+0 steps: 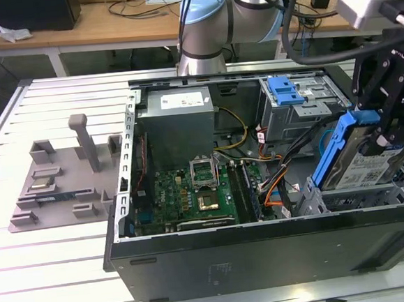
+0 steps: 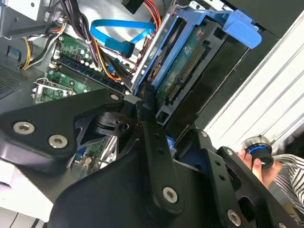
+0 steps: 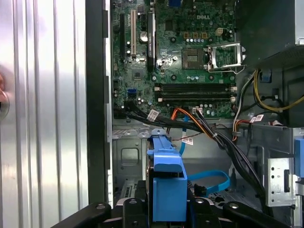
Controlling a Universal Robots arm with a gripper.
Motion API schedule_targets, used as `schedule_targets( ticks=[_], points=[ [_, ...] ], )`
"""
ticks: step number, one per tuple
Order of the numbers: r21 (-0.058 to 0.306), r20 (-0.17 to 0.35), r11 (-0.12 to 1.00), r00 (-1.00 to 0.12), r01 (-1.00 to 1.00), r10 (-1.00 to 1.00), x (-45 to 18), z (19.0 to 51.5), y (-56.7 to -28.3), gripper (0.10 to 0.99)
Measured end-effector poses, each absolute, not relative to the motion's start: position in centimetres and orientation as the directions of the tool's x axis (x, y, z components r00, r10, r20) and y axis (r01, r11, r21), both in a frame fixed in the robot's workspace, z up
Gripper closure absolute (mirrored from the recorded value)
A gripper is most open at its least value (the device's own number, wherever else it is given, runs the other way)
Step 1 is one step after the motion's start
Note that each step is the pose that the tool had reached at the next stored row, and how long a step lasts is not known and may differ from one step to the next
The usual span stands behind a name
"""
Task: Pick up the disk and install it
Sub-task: 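Insert the disk into the insertion slot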
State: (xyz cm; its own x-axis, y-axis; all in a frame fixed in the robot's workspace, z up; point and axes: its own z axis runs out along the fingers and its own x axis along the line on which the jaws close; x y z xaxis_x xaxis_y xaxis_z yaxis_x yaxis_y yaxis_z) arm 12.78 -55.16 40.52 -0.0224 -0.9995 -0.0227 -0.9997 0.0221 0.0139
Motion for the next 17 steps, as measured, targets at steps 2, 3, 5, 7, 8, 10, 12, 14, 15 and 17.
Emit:
schedule_targets(
  ticks=[2,3,5,7,8,10,12,14,15,17],
  points=[
    [0.014,-0.023,0.022,-0.022,-1.0,-0.999,12.8,40.2,-55.2,0.718],
    [0.014,-0.023,0.022,-0.022,-1.0,-0.999,12.8,39.9,-55.2,0.718],
    [0.014,-0.023,0.022,-0.022,-1.0,-0.999,12.8,39.7,-55.2,0.718],
    [0.014,-0.023,0.022,-0.022,-1.0,-0.999,12.8,39.5,-55.2,0.718],
    [0.014,-0.023,0.022,-0.022,-1.0,-0.999,12.8,39.3,-55.2,0.718],
    [0.014,-0.023,0.022,-0.022,-1.0,-0.999,12.8,39.1,-55.2,0.718],
    [0.014,-0.023,0.022,-0.022,-1.0,-0.999,12.8,39.1,-55.2,0.718],
    [0.014,-0.023,0.022,-0.022,-1.0,-0.999,12.8,39.1,-55.2,0.718],
    [0.014,-0.023,0.022,-0.022,-1.0,-0.999,12.8,39.1,-55.2,0.718],
    [0.014,-0.023,0.022,-0.022,-1.0,-0.999,12.8,39.1,-55.2,0.643]
  ],
)
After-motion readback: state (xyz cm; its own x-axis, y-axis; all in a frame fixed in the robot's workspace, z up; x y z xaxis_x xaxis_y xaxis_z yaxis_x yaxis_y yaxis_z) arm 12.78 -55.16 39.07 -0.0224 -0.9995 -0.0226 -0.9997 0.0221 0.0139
